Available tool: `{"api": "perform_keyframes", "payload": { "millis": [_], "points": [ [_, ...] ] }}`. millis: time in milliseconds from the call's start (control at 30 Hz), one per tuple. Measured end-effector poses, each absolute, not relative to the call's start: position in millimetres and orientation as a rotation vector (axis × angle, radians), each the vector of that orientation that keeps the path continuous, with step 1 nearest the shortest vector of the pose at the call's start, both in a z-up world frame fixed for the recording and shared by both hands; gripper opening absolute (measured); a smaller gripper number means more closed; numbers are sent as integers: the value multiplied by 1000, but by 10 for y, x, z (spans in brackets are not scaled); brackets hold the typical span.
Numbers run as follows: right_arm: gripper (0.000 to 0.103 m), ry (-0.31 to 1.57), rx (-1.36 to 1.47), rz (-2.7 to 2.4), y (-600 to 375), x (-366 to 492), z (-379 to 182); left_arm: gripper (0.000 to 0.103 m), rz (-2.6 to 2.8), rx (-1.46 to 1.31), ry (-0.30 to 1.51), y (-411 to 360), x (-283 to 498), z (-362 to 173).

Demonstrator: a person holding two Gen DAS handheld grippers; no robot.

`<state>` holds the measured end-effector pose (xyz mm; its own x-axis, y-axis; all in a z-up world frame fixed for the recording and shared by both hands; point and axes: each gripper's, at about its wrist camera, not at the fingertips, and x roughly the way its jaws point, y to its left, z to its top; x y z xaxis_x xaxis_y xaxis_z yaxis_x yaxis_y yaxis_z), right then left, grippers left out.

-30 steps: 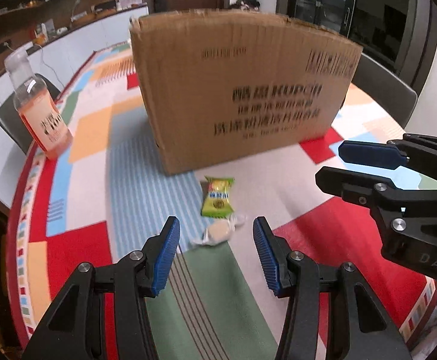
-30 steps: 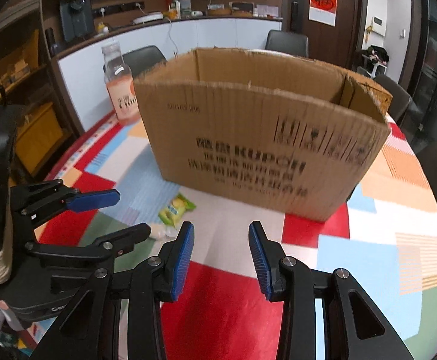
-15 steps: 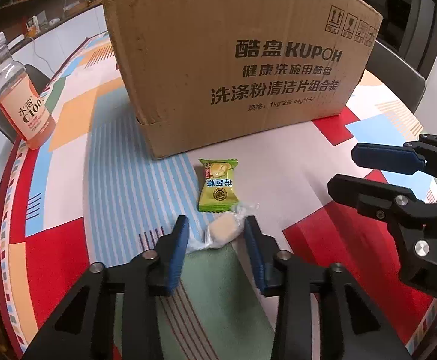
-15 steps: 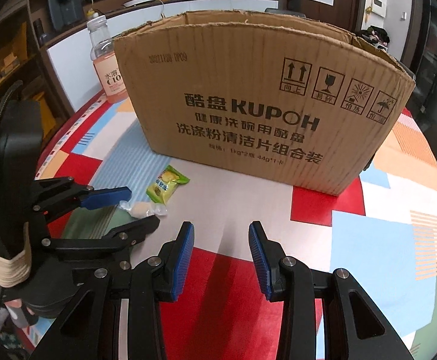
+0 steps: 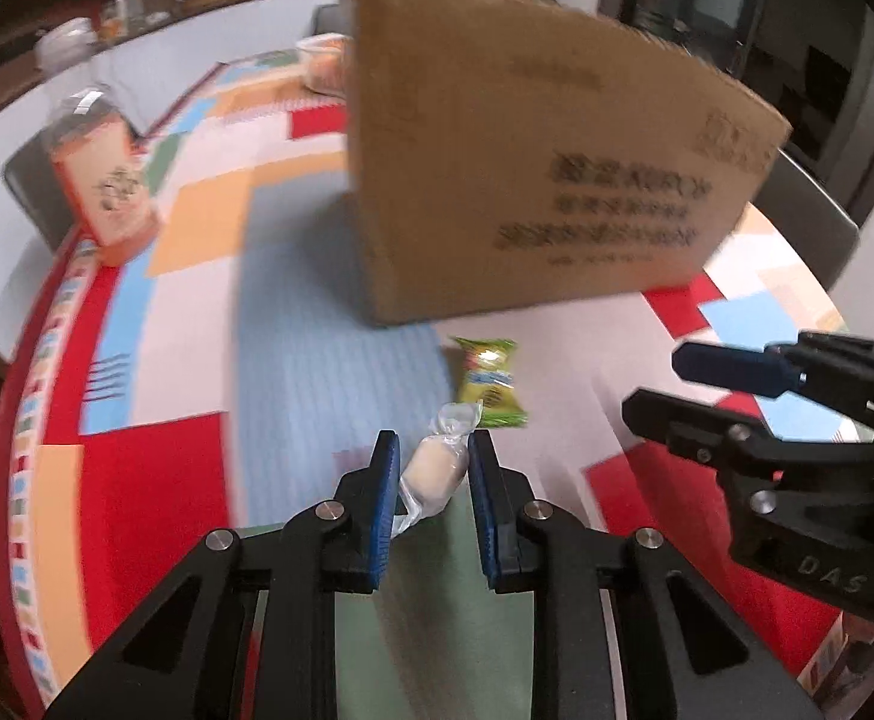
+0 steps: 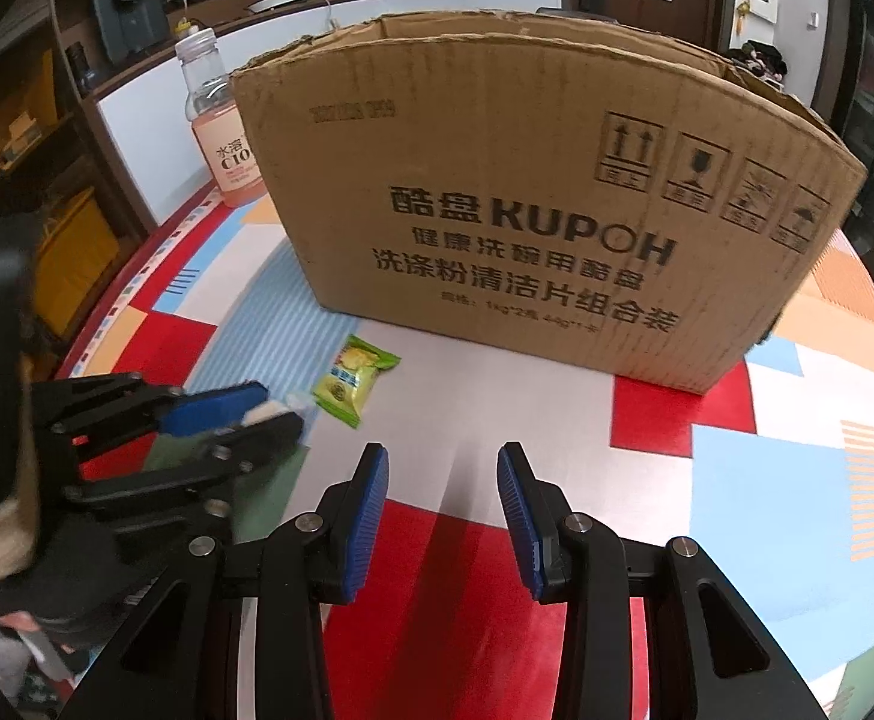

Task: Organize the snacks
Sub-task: 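Grasp the white wrapped candy with the left tool while the right tool grasps the yellow-green candy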

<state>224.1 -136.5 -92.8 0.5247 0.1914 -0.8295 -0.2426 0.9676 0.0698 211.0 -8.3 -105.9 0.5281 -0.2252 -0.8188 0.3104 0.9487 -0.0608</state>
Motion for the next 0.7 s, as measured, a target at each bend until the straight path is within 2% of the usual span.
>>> {"api": "perform_keyframes", "payload": {
  "millis": [700],
  "points": [
    [39,1048,-17,297,-796,2754,-1151,24,-156,48,919,434,2187,-1022]
  ]
}}
